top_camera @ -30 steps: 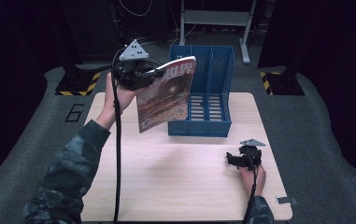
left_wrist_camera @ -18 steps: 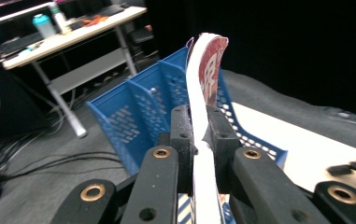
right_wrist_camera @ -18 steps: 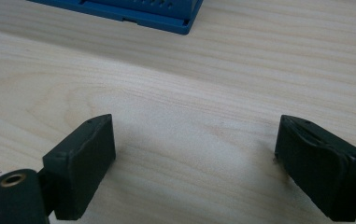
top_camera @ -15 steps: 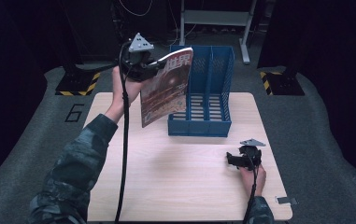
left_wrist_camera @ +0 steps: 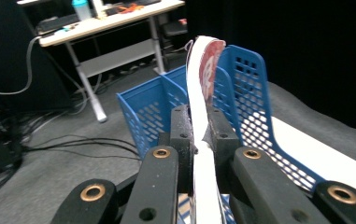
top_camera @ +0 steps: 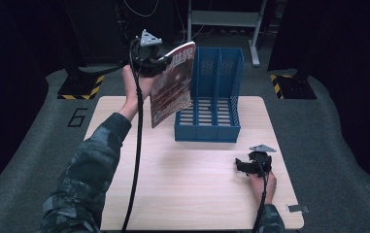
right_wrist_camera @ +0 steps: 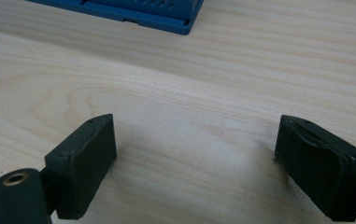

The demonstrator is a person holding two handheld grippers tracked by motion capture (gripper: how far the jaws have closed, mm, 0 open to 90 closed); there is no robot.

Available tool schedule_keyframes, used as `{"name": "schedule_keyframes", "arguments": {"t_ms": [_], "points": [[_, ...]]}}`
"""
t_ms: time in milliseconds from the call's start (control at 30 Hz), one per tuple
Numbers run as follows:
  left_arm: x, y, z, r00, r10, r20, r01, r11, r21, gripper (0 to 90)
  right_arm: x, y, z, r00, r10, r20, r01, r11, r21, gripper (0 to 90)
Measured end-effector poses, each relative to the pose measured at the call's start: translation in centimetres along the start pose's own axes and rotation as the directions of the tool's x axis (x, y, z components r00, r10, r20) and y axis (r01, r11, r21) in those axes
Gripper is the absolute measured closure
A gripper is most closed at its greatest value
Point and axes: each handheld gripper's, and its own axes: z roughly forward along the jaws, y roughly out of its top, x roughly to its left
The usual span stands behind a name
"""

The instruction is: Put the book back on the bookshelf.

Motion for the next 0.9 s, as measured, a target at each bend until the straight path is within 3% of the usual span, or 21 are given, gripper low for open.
{"name": "schedule_keyframes", "arguments": {"t_ms": [367, 767, 900], "points": [[-0.1, 0.3, 2.9, 0.9951, -0.075, -0.065, 0.075, 0.9972, -0.001, 83.8, 0.0, 0.0, 0.0, 1.0, -0.004, -0.001, 0.004, 1.0, 0.0, 12.6], [-0.8, 1.0, 5.2, 0.9885, -0.101, -0.112, 0.104, 0.9945, 0.017, 83.8, 0.0, 0.0, 0.0, 1.0, -0.004, 0.001, 0.004, 1.0, 0.004, 13.2], [-1.2, 1.1, 6.0, 0.9867, -0.09, -0.135, 0.093, 0.9956, 0.014, 83.8, 0.0, 0.0, 0.0, 1.0, -0.003, 0.0, 0.003, 1.0, 0.004, 13.2]]}}
